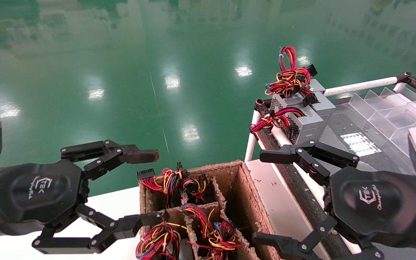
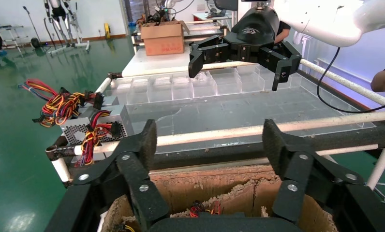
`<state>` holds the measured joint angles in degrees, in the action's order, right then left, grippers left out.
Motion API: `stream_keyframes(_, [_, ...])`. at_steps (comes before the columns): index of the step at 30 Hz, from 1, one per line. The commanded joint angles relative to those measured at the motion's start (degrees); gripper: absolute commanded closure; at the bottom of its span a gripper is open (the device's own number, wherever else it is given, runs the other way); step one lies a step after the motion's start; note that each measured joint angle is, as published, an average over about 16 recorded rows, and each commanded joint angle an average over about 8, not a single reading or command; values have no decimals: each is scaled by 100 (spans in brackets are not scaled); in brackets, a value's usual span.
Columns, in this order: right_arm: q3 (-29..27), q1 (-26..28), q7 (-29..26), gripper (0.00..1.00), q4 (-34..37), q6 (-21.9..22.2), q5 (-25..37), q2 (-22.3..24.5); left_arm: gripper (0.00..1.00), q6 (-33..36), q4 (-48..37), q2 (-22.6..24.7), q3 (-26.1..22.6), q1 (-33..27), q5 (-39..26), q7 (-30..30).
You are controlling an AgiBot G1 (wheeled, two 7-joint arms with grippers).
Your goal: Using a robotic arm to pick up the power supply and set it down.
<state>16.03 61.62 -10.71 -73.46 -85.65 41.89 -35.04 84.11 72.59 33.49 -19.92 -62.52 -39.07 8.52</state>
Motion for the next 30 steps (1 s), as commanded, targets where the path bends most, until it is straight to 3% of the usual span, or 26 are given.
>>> stream_keyframes(1, [0, 0, 0, 0, 0, 0, 0, 0, 100, 0, 0, 0, 0, 0, 0, 0])
stream_keyframes(27, [0, 0, 0, 0, 0, 0, 0, 0, 100, 0, 0, 0, 0, 0, 0, 0])
stream_keyframes(28, [0, 0, 0, 0, 0, 0, 0, 0, 96, 0, 0, 0, 0, 0, 0, 0])
stream_keyframes(30, [0, 0, 0, 0, 0, 0, 0, 0, 71, 0, 0, 0, 0, 0, 0, 0])
